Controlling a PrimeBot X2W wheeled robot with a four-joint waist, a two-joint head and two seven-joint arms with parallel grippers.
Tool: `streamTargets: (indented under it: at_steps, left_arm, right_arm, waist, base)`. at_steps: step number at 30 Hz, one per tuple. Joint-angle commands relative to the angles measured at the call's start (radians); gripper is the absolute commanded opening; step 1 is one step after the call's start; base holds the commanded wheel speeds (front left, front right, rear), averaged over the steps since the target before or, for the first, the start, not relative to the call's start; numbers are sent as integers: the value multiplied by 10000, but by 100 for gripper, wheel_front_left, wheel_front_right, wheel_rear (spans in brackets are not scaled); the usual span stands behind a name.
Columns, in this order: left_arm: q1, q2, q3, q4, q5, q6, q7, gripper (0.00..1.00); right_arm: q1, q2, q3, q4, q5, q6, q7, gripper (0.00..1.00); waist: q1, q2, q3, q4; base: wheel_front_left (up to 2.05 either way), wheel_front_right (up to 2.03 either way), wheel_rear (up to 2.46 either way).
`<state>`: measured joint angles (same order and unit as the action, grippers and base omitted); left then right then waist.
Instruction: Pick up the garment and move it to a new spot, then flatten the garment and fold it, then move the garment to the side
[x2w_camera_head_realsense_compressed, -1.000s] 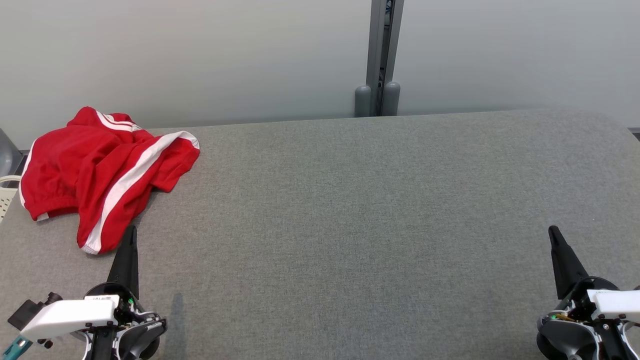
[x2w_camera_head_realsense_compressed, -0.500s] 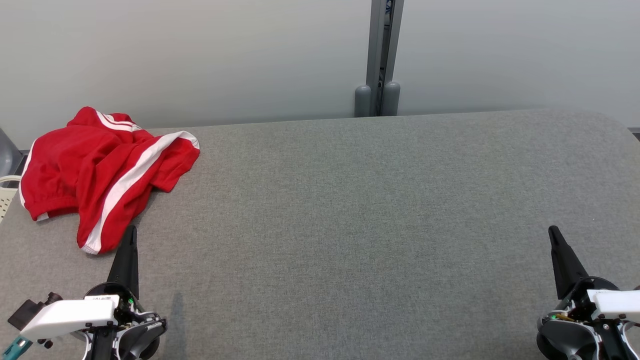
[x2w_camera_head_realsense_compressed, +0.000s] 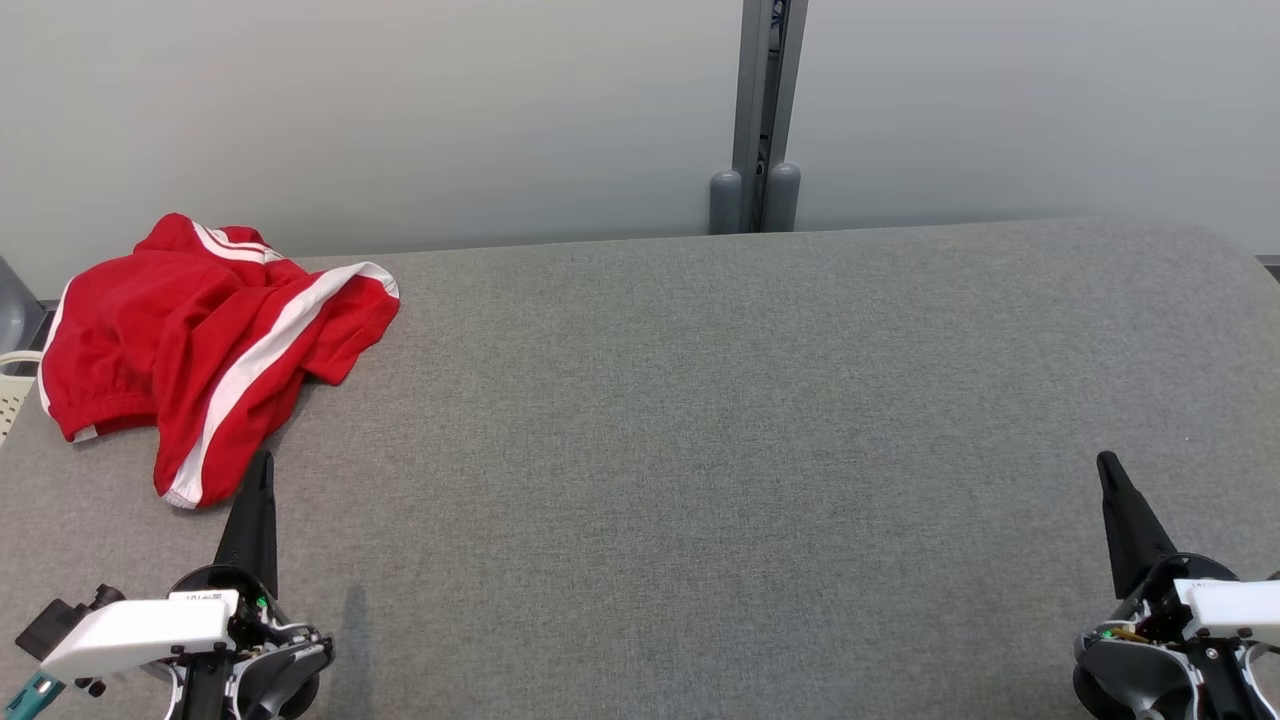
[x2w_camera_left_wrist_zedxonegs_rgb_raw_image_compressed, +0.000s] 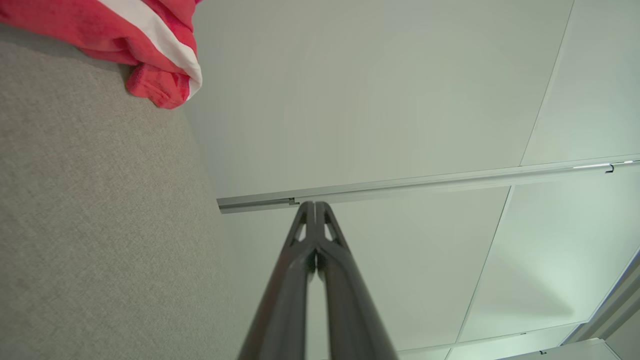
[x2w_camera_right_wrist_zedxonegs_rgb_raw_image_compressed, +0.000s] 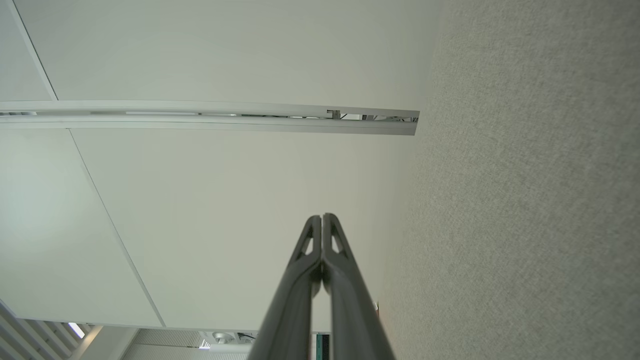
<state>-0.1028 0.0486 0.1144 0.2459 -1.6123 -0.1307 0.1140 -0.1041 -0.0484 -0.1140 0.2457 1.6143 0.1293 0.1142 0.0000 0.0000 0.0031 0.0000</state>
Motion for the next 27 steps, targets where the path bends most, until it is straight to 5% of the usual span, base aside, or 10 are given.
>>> streamTargets:
  at_steps: [1,27]
  left_arm:
    - [-130,30,25,-29,-11,-38,26,0]
    - [-131,31,25,-29,-11,-38,26,0]
  right_arm:
    - [-95,-42,-6,-27,-29,28,19,0]
    - [-95,-42,-9,-27,-29,28,19,0]
  waist:
    - [0,0,0,0]
    - [0,0,0,0]
  base:
    - [0,0,0]
    - [0,0,0]
